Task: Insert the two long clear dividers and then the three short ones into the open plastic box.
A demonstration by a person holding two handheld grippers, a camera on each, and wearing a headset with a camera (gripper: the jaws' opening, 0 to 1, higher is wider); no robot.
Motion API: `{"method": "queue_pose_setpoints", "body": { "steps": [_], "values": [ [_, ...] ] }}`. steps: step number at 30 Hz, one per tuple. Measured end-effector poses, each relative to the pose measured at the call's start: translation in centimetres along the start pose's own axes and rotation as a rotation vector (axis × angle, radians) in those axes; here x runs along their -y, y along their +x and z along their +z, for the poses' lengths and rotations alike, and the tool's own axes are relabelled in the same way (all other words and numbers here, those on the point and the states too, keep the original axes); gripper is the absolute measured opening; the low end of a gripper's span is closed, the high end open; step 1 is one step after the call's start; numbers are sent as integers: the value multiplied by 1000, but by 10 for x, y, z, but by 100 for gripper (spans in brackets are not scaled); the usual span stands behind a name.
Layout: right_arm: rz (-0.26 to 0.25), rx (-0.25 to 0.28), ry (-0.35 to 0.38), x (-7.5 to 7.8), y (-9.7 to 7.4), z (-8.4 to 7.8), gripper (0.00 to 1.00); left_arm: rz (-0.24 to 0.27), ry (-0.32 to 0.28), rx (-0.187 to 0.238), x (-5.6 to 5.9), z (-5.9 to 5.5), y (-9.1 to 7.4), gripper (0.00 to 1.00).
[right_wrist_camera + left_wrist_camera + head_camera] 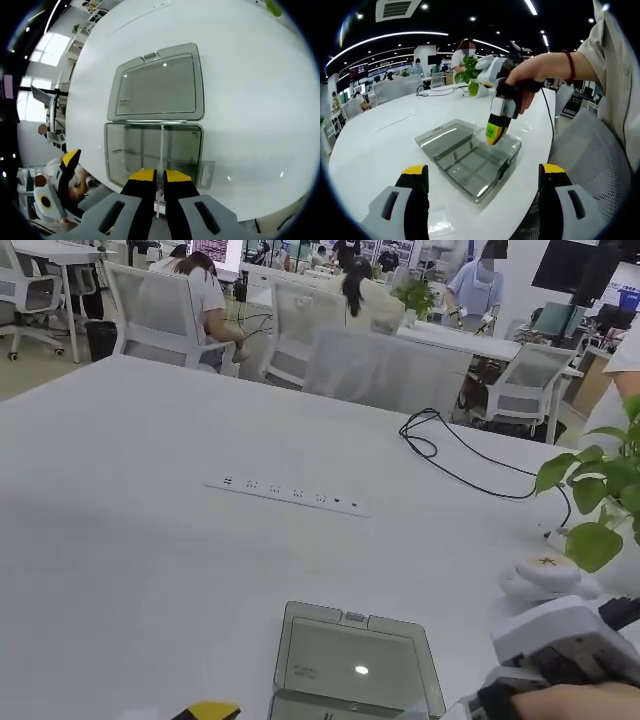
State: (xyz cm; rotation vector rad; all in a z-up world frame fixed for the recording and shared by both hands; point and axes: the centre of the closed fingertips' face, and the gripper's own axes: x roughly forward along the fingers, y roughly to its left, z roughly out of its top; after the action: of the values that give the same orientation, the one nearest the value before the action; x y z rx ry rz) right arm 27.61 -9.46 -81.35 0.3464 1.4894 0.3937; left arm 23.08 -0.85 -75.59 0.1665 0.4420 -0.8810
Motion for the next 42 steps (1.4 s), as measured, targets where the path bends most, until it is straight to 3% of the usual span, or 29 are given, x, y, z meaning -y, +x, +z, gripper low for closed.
{"method": "queue_pose_setpoints", "body": {
  "steps": [17,30,42],
  "values": [
    [-37,0,-52,-1,1,-1,6,3,5,0,0,0,0,92],
    [-217,32,-277,-4,4,2,6,13,6,3,-2,1,-1,92],
    [-304,44,-367,-3,16,3,7,36,-9,12,-7,2,-3,92]
  ]
}}
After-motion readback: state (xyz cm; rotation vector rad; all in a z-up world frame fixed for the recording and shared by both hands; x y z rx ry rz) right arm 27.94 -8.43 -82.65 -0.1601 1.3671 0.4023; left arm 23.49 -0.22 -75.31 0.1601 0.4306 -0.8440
